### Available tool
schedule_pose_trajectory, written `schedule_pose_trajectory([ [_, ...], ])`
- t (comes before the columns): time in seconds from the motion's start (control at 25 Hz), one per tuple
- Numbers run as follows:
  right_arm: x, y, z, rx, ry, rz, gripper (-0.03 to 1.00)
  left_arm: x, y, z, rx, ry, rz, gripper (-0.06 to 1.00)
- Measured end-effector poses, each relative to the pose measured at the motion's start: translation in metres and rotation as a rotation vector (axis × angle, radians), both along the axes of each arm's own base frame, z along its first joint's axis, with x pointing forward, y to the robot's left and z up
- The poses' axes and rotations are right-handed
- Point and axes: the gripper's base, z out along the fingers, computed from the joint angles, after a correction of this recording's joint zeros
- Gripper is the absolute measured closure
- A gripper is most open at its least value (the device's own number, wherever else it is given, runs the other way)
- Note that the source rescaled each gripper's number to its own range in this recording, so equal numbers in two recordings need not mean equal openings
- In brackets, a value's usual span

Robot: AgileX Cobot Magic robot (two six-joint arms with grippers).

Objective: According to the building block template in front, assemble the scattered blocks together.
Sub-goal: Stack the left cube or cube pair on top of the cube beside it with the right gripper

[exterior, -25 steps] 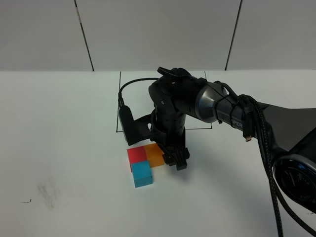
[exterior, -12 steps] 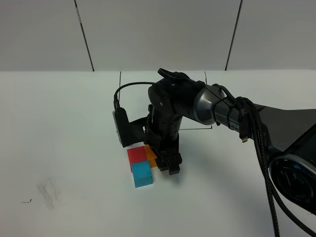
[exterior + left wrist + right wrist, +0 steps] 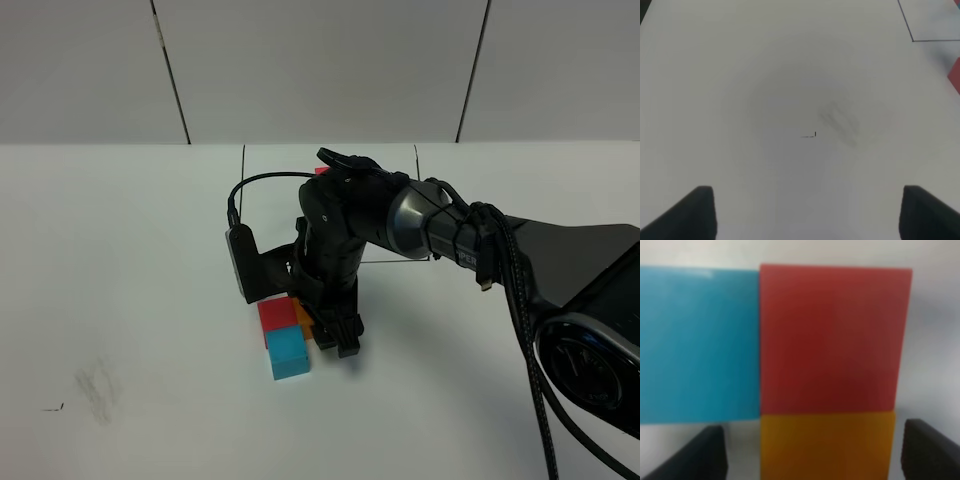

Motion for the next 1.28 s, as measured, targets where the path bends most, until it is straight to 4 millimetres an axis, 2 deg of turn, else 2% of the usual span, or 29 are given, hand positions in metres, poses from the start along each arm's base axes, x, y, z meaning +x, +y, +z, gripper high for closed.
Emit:
schedule_pose_trajectory([
  [0.16,0.0000,0.0004,0.0001,0.004,0.000,0.001,0.47,0.0000,0.0000,0.0000,0.000,0.000,0.000,0.09],
  [0.28,0.0001,0.0004,0.0001,0.004,-0.001,0.002,0.53,0.0000,0.0000,0.0000,0.000,0.000,0.000,0.09],
  [0.64,0.0014,0.0016,0.0005,0.018,-0.016,0.001,0.94,0.0000,0.0000,0.0000,0.000,0.000,0.000,0.09],
  [1.28,0.0007,0.0005,0.0004,0.004,-0.008,0.005,0.94,0.0000,0.0000,0.0000,0.000,0.000,0.000,0.09],
])
